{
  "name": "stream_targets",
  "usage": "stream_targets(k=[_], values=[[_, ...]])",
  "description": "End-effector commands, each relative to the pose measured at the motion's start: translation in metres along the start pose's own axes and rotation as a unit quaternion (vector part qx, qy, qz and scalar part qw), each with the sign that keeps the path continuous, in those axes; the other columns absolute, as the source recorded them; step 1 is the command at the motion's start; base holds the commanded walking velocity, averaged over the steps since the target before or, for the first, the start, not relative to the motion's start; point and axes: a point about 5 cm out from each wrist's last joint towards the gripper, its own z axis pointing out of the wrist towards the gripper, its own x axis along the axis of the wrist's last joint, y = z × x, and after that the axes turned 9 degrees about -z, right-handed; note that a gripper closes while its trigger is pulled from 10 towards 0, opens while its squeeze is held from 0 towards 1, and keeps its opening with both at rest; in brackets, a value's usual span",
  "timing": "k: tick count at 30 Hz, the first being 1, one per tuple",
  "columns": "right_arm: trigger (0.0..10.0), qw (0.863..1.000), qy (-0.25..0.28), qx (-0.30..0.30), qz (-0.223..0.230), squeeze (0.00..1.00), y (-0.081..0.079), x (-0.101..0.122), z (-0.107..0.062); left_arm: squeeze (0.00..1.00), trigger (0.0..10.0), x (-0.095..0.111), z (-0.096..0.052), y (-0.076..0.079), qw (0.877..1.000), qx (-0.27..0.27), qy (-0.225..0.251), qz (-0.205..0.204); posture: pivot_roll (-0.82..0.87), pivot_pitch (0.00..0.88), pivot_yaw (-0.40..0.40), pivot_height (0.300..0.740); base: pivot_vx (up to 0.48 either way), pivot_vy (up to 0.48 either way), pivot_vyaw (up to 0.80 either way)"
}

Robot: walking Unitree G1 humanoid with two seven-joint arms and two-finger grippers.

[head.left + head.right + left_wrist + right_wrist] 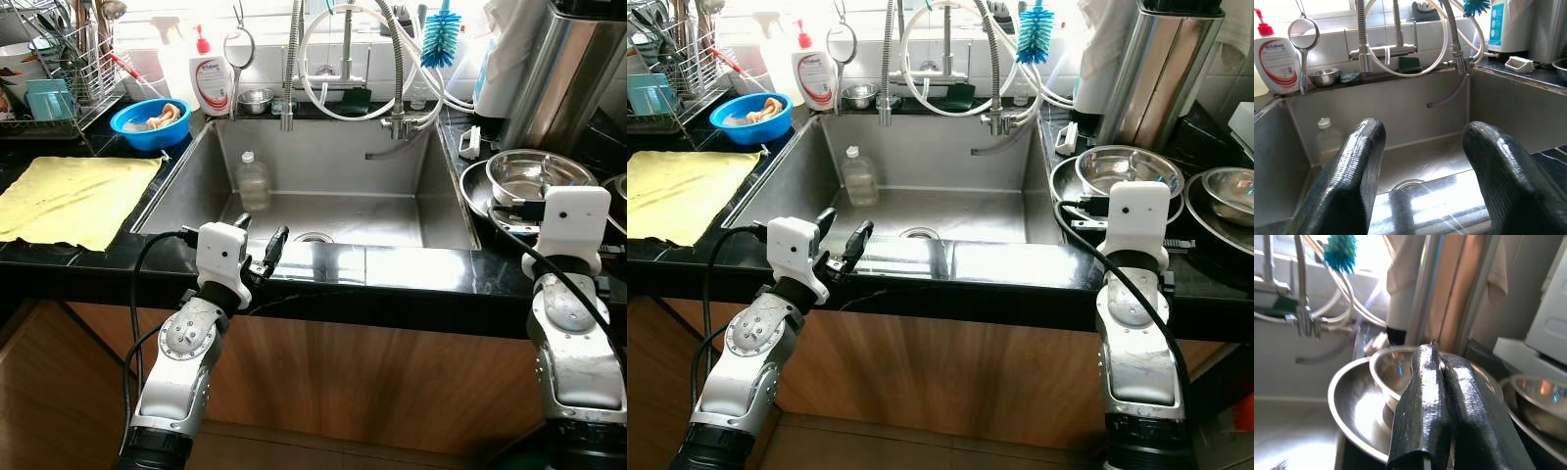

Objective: Kitchen organization

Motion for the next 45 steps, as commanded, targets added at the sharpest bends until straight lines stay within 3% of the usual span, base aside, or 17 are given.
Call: stream_targets(k=[1,2,3,5,6,8,9,10,12,17,18,24,29,38,42,45], values=[[2.0,1.000,0.027,-0.003,0.004,0.00,0.000,0.011,0.000,0.00,10.0,0.003,0.002,-0.001,1.000,-0.004,0.005,0.010,-0.03,0.000,0.052,0.740,0.000,0.000,0.00],[2.0,1.000,0.027,-0.003,0.004,0.00,0.000,0.011,0.000,0.00,10.0,0.003,0.002,-0.001,1.000,-0.004,0.005,0.010,-0.03,0.000,0.052,0.740,0.000,0.000,0.00],[10.0,1.000,0.027,-0.003,0.004,0.00,0.000,0.011,0.000,0.00,10.0,0.003,0.002,-0.001,1.000,-0.004,0.005,0.010,-0.03,0.000,0.052,0.740,0.000,0.000,0.00],[10.0,0.988,0.116,0.100,0.015,0.00,-0.026,0.049,-0.002,0.00,10.0,0.003,0.002,-0.001,1.000,-0.004,0.005,0.009,-0.03,0.000,0.054,0.740,0.000,0.000,0.00],[10.0,0.985,0.126,0.117,0.022,0.00,-0.031,0.054,-0.003,0.00,10.0,0.003,0.002,-0.001,1.000,-0.004,0.005,0.009,-0.03,0.000,0.054,0.740,0.000,0.000,0.00],[10.0,0.979,0.090,0.169,0.074,0.00,-0.049,0.051,-0.003,0.00,10.0,0.003,0.002,-0.001,1.000,-0.003,0.004,0.008,-0.04,0.000,0.055,0.740,0.000,0.000,0.00],[10.0,0.970,0.096,0.209,0.078,0.00,-0.061,0.052,-0.005,0.00,10.0,0.003,0.003,-0.001,1.000,-0.003,0.004,0.008,-0.03,0.000,0.053,0.740,0.000,0.000,0.00],[10.0,0.970,0.096,0.209,0.078,0.00,-0.061,0.052,-0.005,0.00,10.0,0.003,0.003,-0.001,1.000,-0.003,0.004,0.008,-0.03,0.000,0.053,0.740,0.000,0.000,0.00],[10.0,0.951,0.115,0.271,0.090,0.00,-0.081,0.059,-0.010,0.00,10.0,0.004,0.003,-0.002,1.000,-0.001,0.006,0.009,-0.02,0.000,0.049,0.740,0.000,0.000,0.00],[10.0,0.940,0.115,0.306,0.093,0.00,-0.092,0.061,-0.012,0.00,10.0,0.004,0.003,-0.003,1.000,0.003,0.007,0.010,-0.02,0.000,0.046,0.740,0.000,0.000,0.00],[10.0,0.937,0.095,0.321,0.101,0.00,-0.098,0.056,-0.010,0.00,10.0,0.004,0.002,-0.003,1.000,0.004,0.006,0.010,-0.02,0.000,0.046,0.740,0.000,0.000,0.00],[10.0,0.932,0.028,0.344,0.112,0.00,-0.108,0.040,0.001,0.00,10.0,0.003,0.002,-0.002,1.000,0.003,0.005,0.010,-0.03,0.000,0.048,0.740,0.000,0.000,0.00],[10.0,0.939,-0.030,0.319,0.125,0.00,-0.106,0.021,0.017,0.00,10.0,0.003,0.004,-0.002,1.000,0.003,0.006,0.010,-0.02,0.000,0.045,0.740,0.000,0.000,0.00],[10.0,0.935,-0.045,0.324,0.136,0.00,-0.108,0.014,0.020,0.00,10.0,0.003,0.003,-0.003,1.000,0.004,0.006,0.012,-0.02,0.000,0.042,0.740,0.000,0.000,0.00],[10.0,0.941,-0.076,0.300,0.138,0.00,-0.104,-0.002,0.024,0.00,10.0,0.004,0.003,-0.002,1.000,0.002,0.006,0.013,-0.02,0.000,0.043,0.740,0.000,0.000,0.00],[10.0,0.942,-0.074,0.297,0.141,0.00,-0.102,-0.002,0.023,0.00,10.0,0.003,0.003,-0.002,1.000,0.001,0.006,0.014,-0.02,0.000,0.043,0.740,0.000,0.000,0.00]])
